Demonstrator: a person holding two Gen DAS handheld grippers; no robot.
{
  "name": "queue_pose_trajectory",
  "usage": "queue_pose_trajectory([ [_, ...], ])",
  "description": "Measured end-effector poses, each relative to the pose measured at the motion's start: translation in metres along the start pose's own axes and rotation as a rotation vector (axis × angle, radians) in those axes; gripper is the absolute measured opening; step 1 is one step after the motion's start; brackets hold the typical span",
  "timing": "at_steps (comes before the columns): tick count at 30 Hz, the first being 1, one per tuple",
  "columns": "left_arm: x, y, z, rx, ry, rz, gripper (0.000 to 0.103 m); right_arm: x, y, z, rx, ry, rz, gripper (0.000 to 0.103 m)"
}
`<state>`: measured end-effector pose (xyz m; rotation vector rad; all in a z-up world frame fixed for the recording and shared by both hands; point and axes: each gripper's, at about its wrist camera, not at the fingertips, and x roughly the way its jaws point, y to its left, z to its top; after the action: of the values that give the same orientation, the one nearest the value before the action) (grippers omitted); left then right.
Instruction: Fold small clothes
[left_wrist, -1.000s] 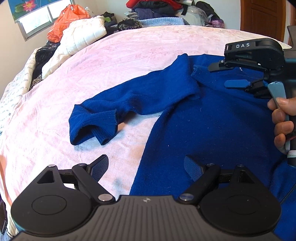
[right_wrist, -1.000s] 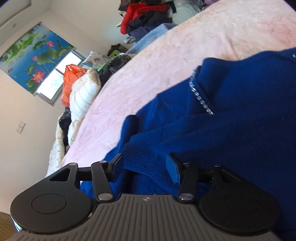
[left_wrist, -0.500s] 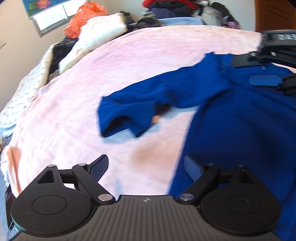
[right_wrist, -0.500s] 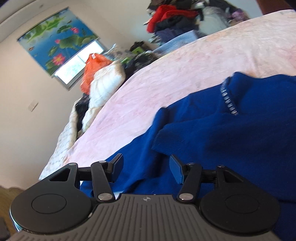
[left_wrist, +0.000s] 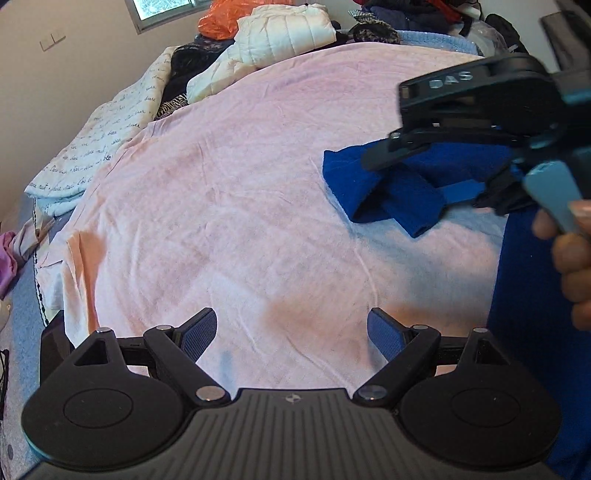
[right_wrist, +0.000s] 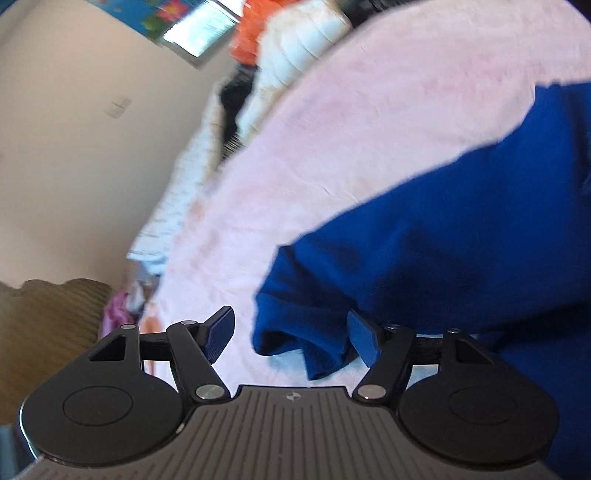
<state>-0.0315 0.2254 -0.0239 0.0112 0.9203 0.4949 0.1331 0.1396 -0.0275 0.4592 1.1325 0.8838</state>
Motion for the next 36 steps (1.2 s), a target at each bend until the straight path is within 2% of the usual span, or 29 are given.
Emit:
queue_pose_trajectory([
  [2,0.004,-0.002,-0.002,0.001,0.011,-0.008,0.089,0.016,0.013,0.005,0.045,0.047,0.060,0.070],
  [3,0.005,-0.002,-0.003,0.003,0.018,-0.010,0.089,0.020,0.027,0.007,0.036,0.065,0.156,0.069],
  [5,0.010,-0.002,-0.004,0.000,0.032,-0.009,0.089,0.013,0.052,0.010,0.013,0.048,0.440,0.073],
  [6,0.011,-0.002,-0.005,-0.003,0.036,-0.011,0.089,0.004,0.065,0.012,-0.025,0.019,0.522,0.076],
  [7,0.011,0.000,-0.004,-0.008,0.038,-0.014,0.089,-0.008,0.077,0.013,-0.091,-0.025,0.528,0.084],
  [9,0.013,0.003,-0.002,-0.017,0.031,-0.010,0.089,-0.031,0.092,0.010,-0.248,-0.109,0.386,0.093],
  [10,0.014,0.004,0.000,-0.022,0.030,-0.004,0.089,-0.037,0.094,0.007,-0.293,-0.127,0.301,0.093],
  [12,0.018,0.009,0.004,-0.038,0.029,-0.001,0.089,-0.043,0.086,0.000,-0.313,-0.109,0.169,0.091],
  [15,0.027,0.017,0.013,-0.064,0.034,0.032,0.089,-0.050,0.064,-0.017,-0.329,-0.119,0.030,0.089],
  [18,0.037,0.025,0.028,-0.097,0.031,0.055,0.089,-0.055,0.044,-0.038,-0.356,-0.121,-0.062,0.089],
  [21,0.044,0.027,0.050,-0.109,0.023,0.047,0.089,-0.058,0.024,-0.051,-0.358,-0.134,-0.140,0.090],
  [25,0.050,0.015,0.080,-0.075,-0.027,0.004,0.089,-0.070,0.001,-0.054,-0.292,-0.148,-0.135,0.090],
  [27,0.066,0.004,0.092,-0.035,-0.020,0.081,0.089,-0.079,-0.009,-0.054,-0.259,-0.169,-0.142,0.090],
  [31,0.106,0.000,0.099,0.023,-0.026,0.335,0.090,-0.091,-0.020,-0.052,-0.226,-0.191,-0.152,0.090],
  [34,0.116,0.018,0.099,0.014,-0.040,0.462,0.091,-0.096,-0.019,-0.051,-0.245,-0.200,-0.169,0.090],
  [36,0.117,0.039,0.099,-0.024,-0.030,0.508,0.091,-0.096,-0.012,-0.051,-0.287,-0.211,-0.183,0.090],
])
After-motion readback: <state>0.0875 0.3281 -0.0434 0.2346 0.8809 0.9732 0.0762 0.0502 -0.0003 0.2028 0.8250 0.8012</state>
